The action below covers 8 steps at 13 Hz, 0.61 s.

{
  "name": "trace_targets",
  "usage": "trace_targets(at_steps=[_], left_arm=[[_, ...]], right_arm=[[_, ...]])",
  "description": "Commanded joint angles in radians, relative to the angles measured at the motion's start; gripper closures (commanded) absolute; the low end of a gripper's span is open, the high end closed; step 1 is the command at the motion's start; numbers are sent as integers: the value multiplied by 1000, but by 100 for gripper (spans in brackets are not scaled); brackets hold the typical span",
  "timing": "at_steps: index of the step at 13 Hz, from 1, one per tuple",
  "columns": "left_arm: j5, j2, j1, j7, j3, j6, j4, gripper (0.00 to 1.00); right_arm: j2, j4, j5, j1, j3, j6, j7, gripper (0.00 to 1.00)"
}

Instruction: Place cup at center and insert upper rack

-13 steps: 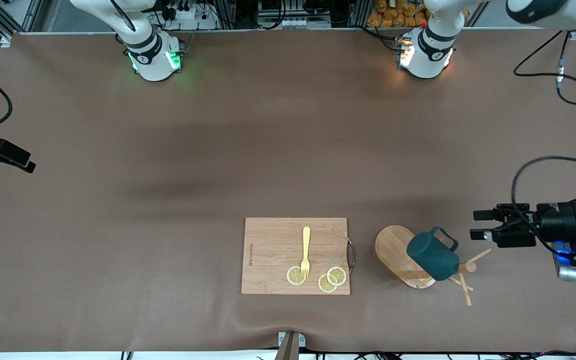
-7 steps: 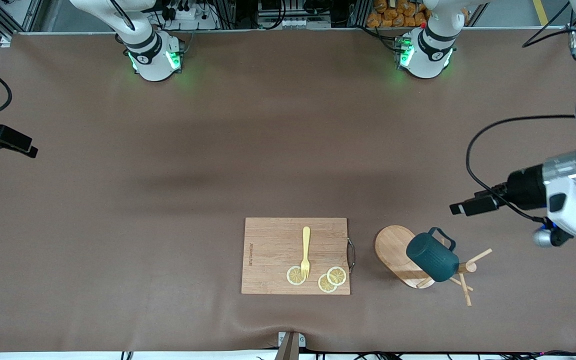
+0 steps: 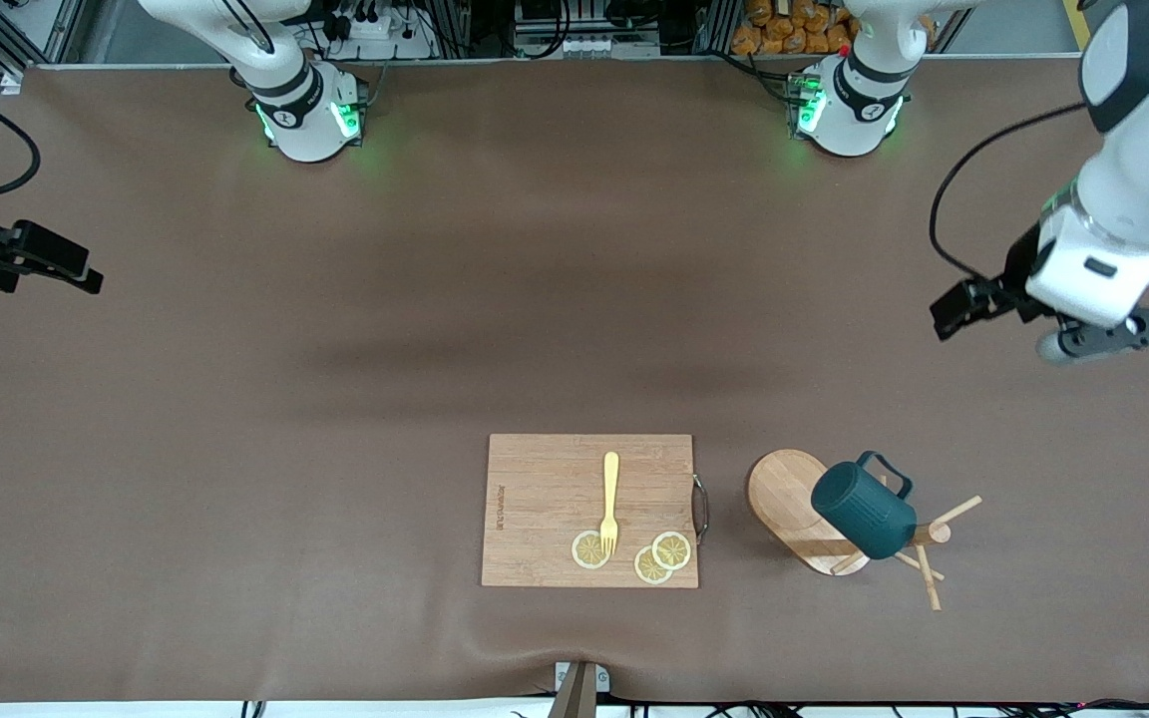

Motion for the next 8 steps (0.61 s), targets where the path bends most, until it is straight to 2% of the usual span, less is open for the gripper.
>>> trace_targets(at_steps=[1, 3, 5, 8], left_arm=[[19, -110, -3, 60, 18, -65, -54, 0], [-6, -150, -2, 75, 16, -118, -54, 0], [-87, -168, 3, 83, 18, -135, -54, 0], [-136, -153, 4, 87, 19, -134, -55, 0]], right_arm=[[-7, 5, 10, 40, 0, -13, 11, 0], [-6, 5, 10, 40, -2, -13, 5, 0], [-4, 5, 7, 36, -3, -13, 1, 0], [11, -12, -8, 28, -6, 2, 1, 0]])
